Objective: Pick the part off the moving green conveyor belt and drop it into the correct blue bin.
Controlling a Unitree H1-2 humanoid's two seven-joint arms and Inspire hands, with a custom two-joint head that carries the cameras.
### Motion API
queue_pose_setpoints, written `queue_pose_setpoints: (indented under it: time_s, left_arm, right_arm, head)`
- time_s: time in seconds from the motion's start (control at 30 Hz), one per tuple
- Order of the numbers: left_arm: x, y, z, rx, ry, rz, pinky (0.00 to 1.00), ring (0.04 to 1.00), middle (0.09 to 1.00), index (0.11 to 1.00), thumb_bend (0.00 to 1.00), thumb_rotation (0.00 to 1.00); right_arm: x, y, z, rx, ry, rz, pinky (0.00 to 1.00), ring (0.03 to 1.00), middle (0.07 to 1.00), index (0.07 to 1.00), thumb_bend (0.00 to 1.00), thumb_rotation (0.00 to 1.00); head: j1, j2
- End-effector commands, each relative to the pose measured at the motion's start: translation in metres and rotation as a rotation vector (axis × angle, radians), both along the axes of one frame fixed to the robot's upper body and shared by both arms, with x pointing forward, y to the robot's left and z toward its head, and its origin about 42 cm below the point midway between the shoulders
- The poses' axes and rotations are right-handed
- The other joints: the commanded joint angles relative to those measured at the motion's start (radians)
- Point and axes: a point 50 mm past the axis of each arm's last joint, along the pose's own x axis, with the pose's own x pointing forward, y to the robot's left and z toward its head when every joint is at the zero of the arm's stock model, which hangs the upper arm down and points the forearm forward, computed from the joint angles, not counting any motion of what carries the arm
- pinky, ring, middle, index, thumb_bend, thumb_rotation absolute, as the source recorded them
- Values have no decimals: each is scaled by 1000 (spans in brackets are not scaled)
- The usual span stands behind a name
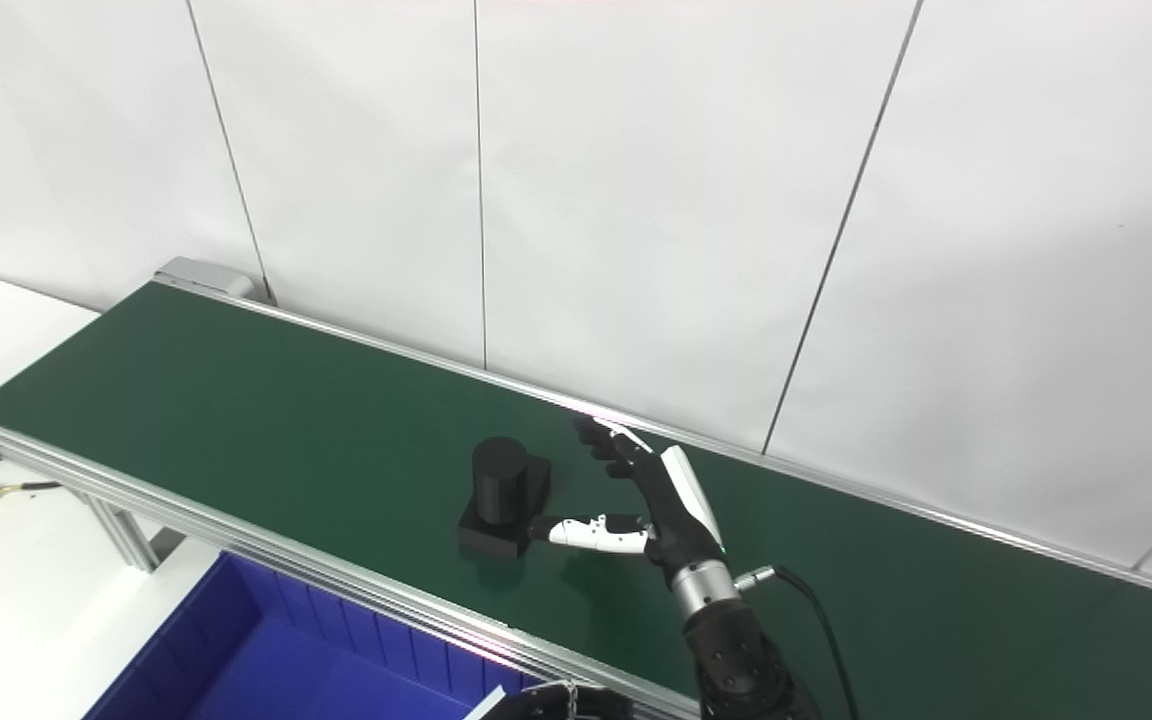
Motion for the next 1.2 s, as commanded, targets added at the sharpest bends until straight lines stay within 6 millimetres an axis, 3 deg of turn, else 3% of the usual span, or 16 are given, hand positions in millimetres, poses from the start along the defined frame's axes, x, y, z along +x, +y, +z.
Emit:
queue_pose_setpoints:
  time_s: [0.0,0.37,0.73,0.87,0.9,1.03,1.07,1.1,1.17]
  left_arm:
    - [7,-11,11,-23,-60,-12,611,723,781,851,972,338]
    - [4,-11,13,-21,-70,-20,618,727,778,848,961,313]
    - [0,-12,14,-40,-69,-20,617,720,774,843,961,304]
    - [-1,-12,15,-43,-71,-18,624,722,774,843,961,305]
    - [-2,-12,15,-46,-72,-15,621,720,774,841,969,311]
    - [-4,-12,16,-49,-75,-17,621,723,777,844,964,311]
    - [-4,-11,16,-49,-75,-17,620,723,779,847,967,317]
    - [-4,-11,16,-50,-76,-15,620,723,779,848,968,319]
    - [-4,-11,16,-52,-77,-12,613,721,778,849,971,317]
  right_arm:
    - [9,20,32,48,-113,40,793,823,824,827,831,252]
    - [9,33,22,-33,-92,64,756,824,829,832,821,259]
    - [10,41,9,-123,-80,85,810,855,844,851,802,263]
    - [11,41,2,-134,-80,64,786,841,838,846,775,209]
    - [11,40,0,-116,-89,45,710,775,797,805,769,117]
    - [8,39,-4,-37,-127,-39,568,637,706,709,766,8]
    - [8,39,-5,-23,-140,-61,472,540,619,622,635,4]
    - [8,38,-6,-1,-152,-81,423,491,574,577,567,2]
    - [8,36,-5,28,-169,-99,412,449,524,526,514,0]
  head:
    - [-2,1]
    - [-4,5]
    - [-7,10]
    - [-9,15]
    - [-10,17]
    - [-16,24]
    - [-16,24]
    - [-20,27]
    - [-23,30]
